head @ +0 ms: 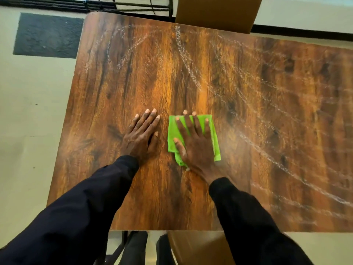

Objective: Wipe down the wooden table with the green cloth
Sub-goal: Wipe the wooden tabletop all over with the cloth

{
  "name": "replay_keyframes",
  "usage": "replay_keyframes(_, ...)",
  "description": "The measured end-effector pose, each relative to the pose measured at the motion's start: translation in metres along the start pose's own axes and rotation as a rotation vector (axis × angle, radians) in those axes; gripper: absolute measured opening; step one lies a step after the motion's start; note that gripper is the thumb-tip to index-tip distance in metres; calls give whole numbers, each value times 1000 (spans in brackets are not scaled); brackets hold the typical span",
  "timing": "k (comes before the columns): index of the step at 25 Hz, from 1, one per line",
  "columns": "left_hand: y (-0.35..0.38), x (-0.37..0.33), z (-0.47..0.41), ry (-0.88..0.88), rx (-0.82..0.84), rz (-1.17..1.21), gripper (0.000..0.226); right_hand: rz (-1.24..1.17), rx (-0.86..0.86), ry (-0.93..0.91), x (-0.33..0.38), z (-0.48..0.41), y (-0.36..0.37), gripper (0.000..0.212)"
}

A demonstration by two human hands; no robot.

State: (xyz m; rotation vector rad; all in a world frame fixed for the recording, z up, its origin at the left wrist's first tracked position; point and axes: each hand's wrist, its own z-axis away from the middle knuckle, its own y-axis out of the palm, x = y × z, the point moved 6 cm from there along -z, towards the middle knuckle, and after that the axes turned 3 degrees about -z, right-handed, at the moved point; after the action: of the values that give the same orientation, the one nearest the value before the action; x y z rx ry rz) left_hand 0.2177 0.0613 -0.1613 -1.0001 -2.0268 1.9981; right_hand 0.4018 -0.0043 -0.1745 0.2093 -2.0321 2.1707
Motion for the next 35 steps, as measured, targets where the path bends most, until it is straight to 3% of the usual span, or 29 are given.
replay_keyframes(3, 2, 0, 0, 3, 3, 31, 53, 5, 38, -63, -1, 95, 11, 72)
replay_keyframes(5, 3, 0, 2, 10, -1, 35, 53, 31, 17, 51, -33, 124, 2, 71)
replay_keyframes(9, 2, -1, 4, 20, 23, 23, 53, 64, -42, 331, -60, 82, -14, 70)
replay_keyframes(13, 1, -8, 10, 36, 34, 3, 53, 23, -48, 177, 0, 69, 4, 70)
replay_keyframes(16, 0, -18, 28, 57, 77, 70, 53, 23, 14, 2, 39, 129, 21, 70)
replay_keyframes(18, -5, -27, 61, 70, 71, 120, 52, 19, 48, -2, 34, 172, 21, 69)
replay_keyframes(22, -2, -40, 116, 38, 88, 164, 51, 44, -11, 314, -13, 173, 3, 69)
replay_keyframes(24, 0, -36, 114, 60, 99, 152, 51, 30, -30, 389, 6, 143, 1, 70)
replay_keyframes(29, 7, -38, 118, 73, 127, 93, 53, 13, 41, 108, 68, 166, 21, 69)
replay_keyframes(32, 9, -51, 119, 36, 143, 56, 57, 7, 41, 126, 38, 220, 17, 68)
replay_keyframes(35, 17, -75, 106, 66, 152, 51, 58, 57, -5, 338, -34, 222, -4, 69)
